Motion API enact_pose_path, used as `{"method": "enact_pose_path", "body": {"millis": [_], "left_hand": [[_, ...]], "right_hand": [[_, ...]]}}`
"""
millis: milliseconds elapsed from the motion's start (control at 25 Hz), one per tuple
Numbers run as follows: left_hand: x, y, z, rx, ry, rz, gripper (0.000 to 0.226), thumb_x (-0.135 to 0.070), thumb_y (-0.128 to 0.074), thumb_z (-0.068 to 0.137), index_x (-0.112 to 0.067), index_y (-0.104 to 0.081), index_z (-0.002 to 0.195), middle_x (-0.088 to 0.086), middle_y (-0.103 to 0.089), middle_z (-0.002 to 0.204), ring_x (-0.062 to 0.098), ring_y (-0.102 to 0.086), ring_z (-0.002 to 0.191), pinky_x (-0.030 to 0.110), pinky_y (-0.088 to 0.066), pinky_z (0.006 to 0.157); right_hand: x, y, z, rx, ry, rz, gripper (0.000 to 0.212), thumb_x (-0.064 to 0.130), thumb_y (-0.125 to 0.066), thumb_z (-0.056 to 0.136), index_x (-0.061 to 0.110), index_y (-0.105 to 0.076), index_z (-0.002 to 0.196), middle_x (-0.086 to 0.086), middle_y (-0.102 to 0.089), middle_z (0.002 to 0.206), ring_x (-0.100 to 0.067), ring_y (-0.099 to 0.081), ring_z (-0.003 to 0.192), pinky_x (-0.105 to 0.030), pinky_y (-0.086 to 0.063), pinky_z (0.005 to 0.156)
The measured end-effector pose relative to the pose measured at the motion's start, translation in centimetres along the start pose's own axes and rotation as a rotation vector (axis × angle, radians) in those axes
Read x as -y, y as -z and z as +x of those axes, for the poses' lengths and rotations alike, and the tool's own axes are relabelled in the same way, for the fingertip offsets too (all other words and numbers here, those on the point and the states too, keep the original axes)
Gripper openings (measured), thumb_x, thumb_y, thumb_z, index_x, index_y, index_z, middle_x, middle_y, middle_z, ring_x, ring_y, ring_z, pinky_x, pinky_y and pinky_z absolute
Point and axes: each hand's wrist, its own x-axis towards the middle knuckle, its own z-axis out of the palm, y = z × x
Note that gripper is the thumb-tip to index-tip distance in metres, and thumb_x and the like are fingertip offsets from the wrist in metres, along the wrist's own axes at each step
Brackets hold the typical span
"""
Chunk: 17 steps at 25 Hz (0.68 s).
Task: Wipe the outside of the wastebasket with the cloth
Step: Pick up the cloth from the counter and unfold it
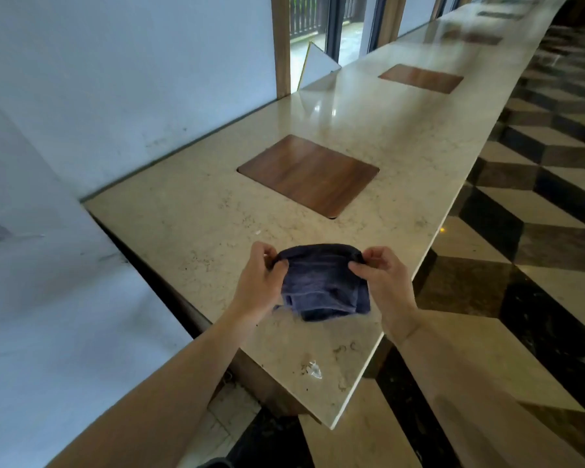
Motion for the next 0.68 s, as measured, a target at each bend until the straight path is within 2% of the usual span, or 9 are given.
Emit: {"method": "enact_pose_path", "body": {"millis": [80,200,320,400,440,520,680], "left_hand": [[-3.6,2.0,-2.4,-0.061,-0.097,-0.008,0.014,-0.017,-0.05,0.096,-0.023,-0.038,0.092,-0.003,-0.049,0.079,-0.002,-0.05,0.06,0.014,-0.041,0.053],[-9.4,4.6,-5.7,-0.219,-0.271,0.047,0.015,-0.017,-0.049,0.097,-0.022,-0.036,0.093,-0.011,-0.048,0.079,-0.006,-0.051,0.067,0.011,-0.04,0.056],[-14.9,6.4,-9.7,-0.334,-0.362,0.105,0.016,-0.016,-0.049,0.098,-0.024,-0.035,0.096,-0.013,-0.05,0.081,0.001,-0.053,0.073,0.019,-0.042,0.06],[-17.1,7.8,-12.0,-0.413,-0.398,0.107,0.016,-0.013,-0.049,0.098,-0.022,-0.036,0.098,-0.015,-0.049,0.082,-0.001,-0.053,0.074,0.018,-0.041,0.061],[-17.7,8.8,-13.2,-0.454,-0.407,0.099,0.015,-0.011,-0.049,0.098,-0.02,-0.036,0.099,-0.016,-0.049,0.083,-0.006,-0.053,0.075,0.014,-0.041,0.061],[-18.3,10.6,-15.7,-0.498,-0.394,0.086,0.015,-0.009,-0.048,0.099,-0.017,-0.037,0.101,-0.017,-0.049,0.085,-0.009,-0.053,0.076,0.007,-0.04,0.064],[-18.5,13.8,-20.2,-0.558,-0.358,0.065,0.015,-0.01,-0.048,0.099,-0.018,-0.036,0.103,-0.014,-0.049,0.088,0.0,-0.055,0.075,0.009,-0.043,0.066]], "right_hand": [[2.7,0.0,-2.9,-0.012,0.007,0.104,0.02,0.011,-0.072,0.087,0.026,-0.06,0.086,-0.002,-0.065,0.098,-0.021,-0.061,0.092,-0.026,-0.047,0.07],[6.8,-1.0,-6.8,-0.051,-0.021,0.255,0.023,0.013,-0.07,0.09,0.031,-0.058,0.081,-0.001,-0.062,0.112,-0.027,-0.059,0.107,-0.042,-0.053,0.083],[10.5,-2.0,-11.3,0.012,-0.05,0.397,0.026,0.011,-0.062,0.096,0.03,-0.049,0.084,-0.014,-0.06,0.125,-0.036,-0.058,0.116,-0.049,-0.05,0.093],[12.2,-2.5,-13.7,0.07,0.045,0.353,0.025,0.012,-0.057,0.099,0.03,-0.044,0.087,-0.012,-0.059,0.12,-0.035,-0.057,0.113,-0.052,-0.052,0.093],[12.9,-2.4,-14.9,0.11,0.115,0.309,0.024,0.013,-0.056,0.099,0.03,-0.043,0.089,-0.006,-0.059,0.113,-0.03,-0.057,0.109,-0.047,-0.053,0.087],[13.8,-2.2,-16.8,0.177,0.229,0.274,0.022,0.013,-0.053,0.1,0.03,-0.042,0.093,0.003,-0.057,0.106,-0.019,-0.057,0.101,-0.029,-0.049,0.076],[14.9,-2.3,-21.2,0.269,0.295,0.248,0.023,0.012,-0.053,0.101,0.032,-0.043,0.095,0.01,-0.058,0.101,-0.004,-0.057,0.092,-0.008,-0.046,0.061]]}}
